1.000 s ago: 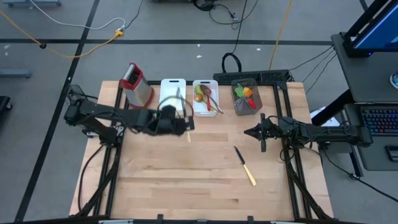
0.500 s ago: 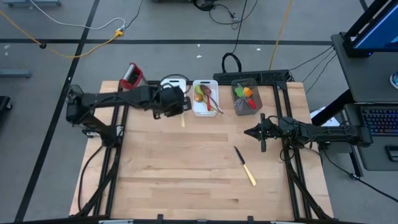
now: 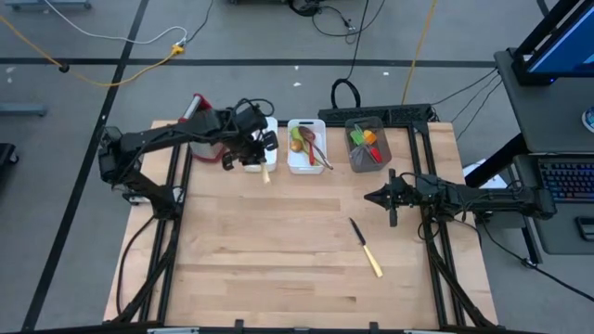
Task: Pick & Place Kitchen Items
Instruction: Put the yellow table knife into the left white bin
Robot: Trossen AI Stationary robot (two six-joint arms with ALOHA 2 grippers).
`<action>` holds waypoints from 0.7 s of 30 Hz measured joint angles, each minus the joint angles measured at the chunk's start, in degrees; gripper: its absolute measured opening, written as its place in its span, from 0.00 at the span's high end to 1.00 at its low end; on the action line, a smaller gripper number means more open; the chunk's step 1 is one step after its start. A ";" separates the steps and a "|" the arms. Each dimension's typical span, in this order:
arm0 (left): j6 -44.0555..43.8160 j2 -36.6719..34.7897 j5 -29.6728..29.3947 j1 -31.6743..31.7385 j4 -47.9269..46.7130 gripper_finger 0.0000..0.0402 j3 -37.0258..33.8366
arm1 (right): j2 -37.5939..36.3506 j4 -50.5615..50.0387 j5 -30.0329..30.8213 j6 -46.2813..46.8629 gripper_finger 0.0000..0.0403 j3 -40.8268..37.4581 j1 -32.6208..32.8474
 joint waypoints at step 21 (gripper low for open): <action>-5.85 3.68 6.10 4.47 -2.72 0.92 0.11 | 0.02 0.00 0.07 0.00 1.00 0.00 0.00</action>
